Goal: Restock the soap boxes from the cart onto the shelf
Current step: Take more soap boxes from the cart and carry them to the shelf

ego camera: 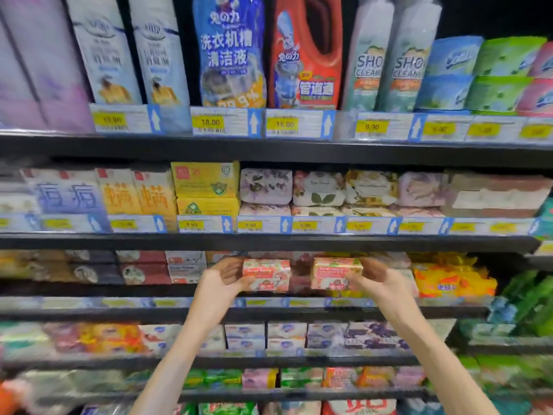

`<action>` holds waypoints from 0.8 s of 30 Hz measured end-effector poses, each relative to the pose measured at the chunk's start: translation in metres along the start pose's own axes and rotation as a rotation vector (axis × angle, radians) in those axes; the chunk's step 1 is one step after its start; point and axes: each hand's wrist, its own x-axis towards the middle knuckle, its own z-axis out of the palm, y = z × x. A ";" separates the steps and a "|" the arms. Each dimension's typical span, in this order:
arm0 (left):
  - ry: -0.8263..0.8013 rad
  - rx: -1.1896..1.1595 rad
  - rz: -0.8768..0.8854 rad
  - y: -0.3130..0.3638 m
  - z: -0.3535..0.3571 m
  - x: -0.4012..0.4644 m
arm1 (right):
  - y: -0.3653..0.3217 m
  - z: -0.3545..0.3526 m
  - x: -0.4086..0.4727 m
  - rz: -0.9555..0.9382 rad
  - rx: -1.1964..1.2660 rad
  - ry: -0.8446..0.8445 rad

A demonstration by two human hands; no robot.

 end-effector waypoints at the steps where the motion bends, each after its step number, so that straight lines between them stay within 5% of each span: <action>1: 0.010 0.001 0.001 0.000 -0.001 0.001 | 0.000 0.001 0.002 0.002 0.003 -0.009; 11: 0.035 0.053 0.009 -0.004 0.014 0.020 | 0.009 0.008 0.022 0.023 0.064 0.008; 24: 0.375 0.379 0.151 -0.023 0.044 0.017 | 0.004 0.034 0.034 0.063 0.048 0.022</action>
